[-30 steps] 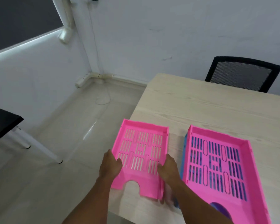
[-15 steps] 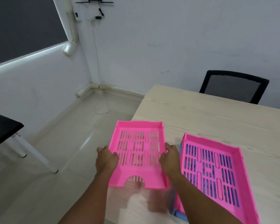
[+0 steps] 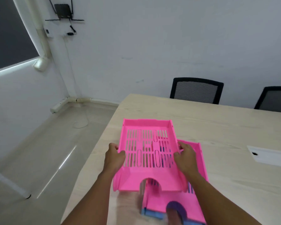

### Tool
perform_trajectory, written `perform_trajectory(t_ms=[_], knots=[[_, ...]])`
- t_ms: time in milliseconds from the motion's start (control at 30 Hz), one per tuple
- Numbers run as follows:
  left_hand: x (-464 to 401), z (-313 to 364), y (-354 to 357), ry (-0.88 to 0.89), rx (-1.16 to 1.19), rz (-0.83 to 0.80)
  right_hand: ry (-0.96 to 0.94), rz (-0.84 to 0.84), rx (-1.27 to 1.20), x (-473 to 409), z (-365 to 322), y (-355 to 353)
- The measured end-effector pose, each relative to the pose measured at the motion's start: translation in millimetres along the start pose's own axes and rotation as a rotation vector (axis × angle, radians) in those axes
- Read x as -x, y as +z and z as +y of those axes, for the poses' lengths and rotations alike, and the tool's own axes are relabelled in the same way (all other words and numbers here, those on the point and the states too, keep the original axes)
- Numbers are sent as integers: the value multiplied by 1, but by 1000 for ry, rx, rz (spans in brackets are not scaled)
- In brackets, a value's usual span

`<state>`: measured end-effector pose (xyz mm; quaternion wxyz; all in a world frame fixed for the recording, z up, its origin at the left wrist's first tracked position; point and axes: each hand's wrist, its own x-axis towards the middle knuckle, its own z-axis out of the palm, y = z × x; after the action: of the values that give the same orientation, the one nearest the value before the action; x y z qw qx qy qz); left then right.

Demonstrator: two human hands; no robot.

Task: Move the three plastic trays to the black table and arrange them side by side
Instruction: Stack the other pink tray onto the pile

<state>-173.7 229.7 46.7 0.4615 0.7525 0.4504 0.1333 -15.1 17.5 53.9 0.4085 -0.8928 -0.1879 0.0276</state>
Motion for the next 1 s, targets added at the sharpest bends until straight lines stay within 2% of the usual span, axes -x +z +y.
perform_trajectory(t_ms=[333, 500, 1000], knots=[[48, 26, 76, 41, 22, -92, 126, 98, 35, 16, 69, -67], [64, 18, 89, 7, 21, -130, 158, 80, -3, 30, 80, -72], [65, 21, 105, 86, -4, -183, 234, 137, -63, 46, 100, -75]])
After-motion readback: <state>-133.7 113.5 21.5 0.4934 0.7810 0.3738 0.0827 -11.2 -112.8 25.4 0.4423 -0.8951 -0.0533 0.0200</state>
